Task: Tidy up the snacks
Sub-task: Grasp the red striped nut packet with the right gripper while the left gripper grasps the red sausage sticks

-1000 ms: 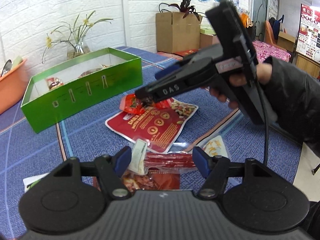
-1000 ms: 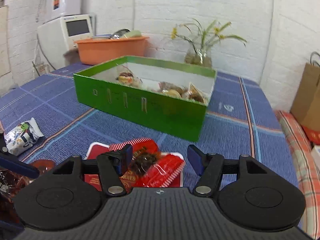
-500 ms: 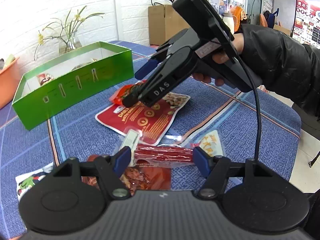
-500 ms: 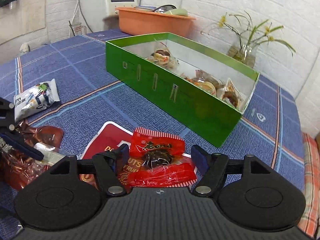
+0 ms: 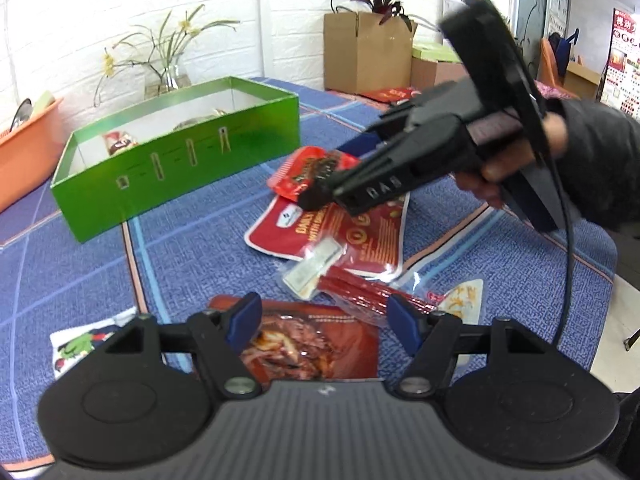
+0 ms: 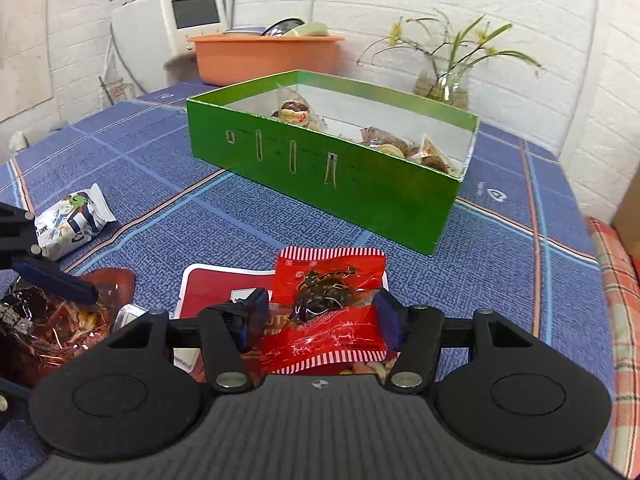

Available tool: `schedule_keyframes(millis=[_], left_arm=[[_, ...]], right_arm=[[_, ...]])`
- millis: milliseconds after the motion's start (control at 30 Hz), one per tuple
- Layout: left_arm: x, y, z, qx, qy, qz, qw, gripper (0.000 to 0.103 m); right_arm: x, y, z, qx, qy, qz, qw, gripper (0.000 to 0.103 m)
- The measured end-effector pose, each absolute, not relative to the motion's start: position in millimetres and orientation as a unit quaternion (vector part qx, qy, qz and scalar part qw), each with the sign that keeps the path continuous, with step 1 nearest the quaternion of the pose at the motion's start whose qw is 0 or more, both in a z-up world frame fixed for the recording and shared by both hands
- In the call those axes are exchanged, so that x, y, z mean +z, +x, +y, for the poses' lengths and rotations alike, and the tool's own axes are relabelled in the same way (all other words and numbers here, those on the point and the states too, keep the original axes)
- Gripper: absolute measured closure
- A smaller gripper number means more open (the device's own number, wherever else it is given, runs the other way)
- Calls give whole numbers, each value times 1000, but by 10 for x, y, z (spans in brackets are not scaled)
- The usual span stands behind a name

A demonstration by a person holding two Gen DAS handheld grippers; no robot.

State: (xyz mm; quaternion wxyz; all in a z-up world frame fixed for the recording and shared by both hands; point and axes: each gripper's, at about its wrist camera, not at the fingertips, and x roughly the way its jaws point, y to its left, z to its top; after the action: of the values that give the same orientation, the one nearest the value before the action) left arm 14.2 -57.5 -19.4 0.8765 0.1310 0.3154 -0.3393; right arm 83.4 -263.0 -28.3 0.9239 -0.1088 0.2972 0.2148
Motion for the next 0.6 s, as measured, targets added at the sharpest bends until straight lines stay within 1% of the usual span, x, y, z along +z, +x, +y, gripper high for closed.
schedule_keyframes(millis=[67,233,267,400,533,600], left_arm=[[-165,168,-538,-335,118,325,876,34],[-170,297,-601,-325,39,393,859,34],[-173,289,-638,-319,32,396,860,34],[-178,273,-791,-330,38,400,854,34],[-241,356,-1044,-350,91,393,846,34],[-257,423,-1139,-361,114,377,846,34]], right_arm=[[-239,741,-2662,205,-92,279,934,8],[-102,474,-2855,186,-19,231,955,8],[-85,427,-2900,182,-6,226,957,8],[-59,247,-3030,169,19,218,961,8],[-81,108,-3124,165,42,219,961,7],[-98,56,-3164,164,58,216,961,7]])
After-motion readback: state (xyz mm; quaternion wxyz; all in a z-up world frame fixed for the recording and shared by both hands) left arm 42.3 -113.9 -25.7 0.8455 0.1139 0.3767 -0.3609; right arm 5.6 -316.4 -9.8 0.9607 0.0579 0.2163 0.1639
